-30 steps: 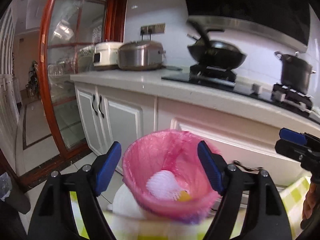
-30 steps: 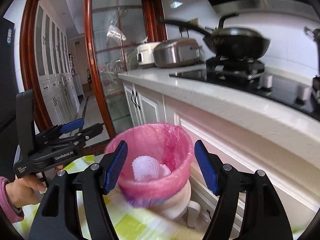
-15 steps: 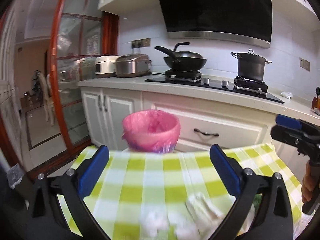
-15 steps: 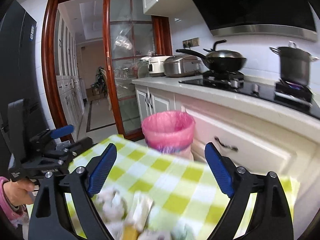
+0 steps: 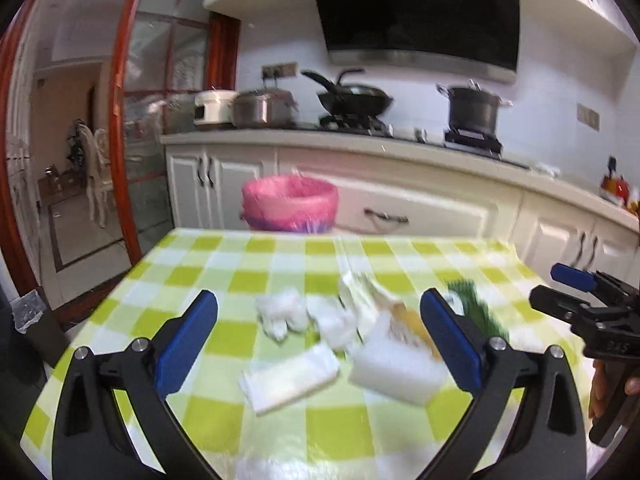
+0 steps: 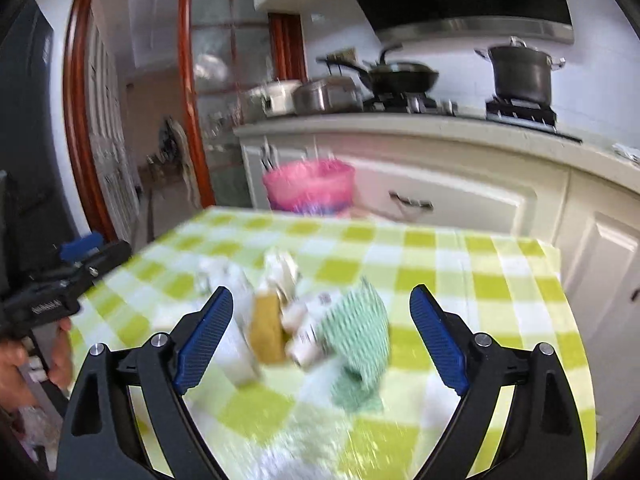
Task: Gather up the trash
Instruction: 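Move both tools back over the table, then grasp the bubble-wrap sheet with the left tool while the right tool grasps the green striped cloth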
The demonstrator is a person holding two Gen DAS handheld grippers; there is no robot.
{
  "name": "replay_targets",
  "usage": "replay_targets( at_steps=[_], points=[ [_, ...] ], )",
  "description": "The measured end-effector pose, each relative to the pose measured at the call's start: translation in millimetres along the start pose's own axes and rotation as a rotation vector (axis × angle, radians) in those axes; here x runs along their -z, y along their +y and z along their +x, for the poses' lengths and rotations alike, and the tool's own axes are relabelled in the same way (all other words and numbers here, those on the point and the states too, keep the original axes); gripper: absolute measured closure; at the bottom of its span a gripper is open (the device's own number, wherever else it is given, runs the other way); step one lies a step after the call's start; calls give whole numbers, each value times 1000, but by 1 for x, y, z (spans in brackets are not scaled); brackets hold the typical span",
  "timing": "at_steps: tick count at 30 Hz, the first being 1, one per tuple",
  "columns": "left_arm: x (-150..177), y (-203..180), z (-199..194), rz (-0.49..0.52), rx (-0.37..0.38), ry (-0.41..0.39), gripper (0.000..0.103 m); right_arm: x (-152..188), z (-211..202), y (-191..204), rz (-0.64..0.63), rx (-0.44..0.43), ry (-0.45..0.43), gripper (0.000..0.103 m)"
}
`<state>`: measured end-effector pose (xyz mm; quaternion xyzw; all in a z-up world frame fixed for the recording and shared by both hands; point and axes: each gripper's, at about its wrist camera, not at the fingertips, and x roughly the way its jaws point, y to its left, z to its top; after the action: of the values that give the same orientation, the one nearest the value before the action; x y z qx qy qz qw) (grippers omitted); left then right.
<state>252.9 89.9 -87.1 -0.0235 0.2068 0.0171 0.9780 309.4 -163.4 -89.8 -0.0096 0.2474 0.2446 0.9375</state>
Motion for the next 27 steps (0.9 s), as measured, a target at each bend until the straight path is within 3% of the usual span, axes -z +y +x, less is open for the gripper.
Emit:
replay_targets(
  at_steps=[8,18,25,27],
  points=[
    [20,9,10,-47,8,51,5,30,4,-21,85,34,63,18],
    [29,12,34,13,-30,118,5,27,40,-21,53,53,128,18],
    [30,9,40,-1,9,152,5,24,67,-24,53,42,180,20],
    [29,3,41,-7,9,149,5,24,73,-25,55,47,191,25]
  ],
)
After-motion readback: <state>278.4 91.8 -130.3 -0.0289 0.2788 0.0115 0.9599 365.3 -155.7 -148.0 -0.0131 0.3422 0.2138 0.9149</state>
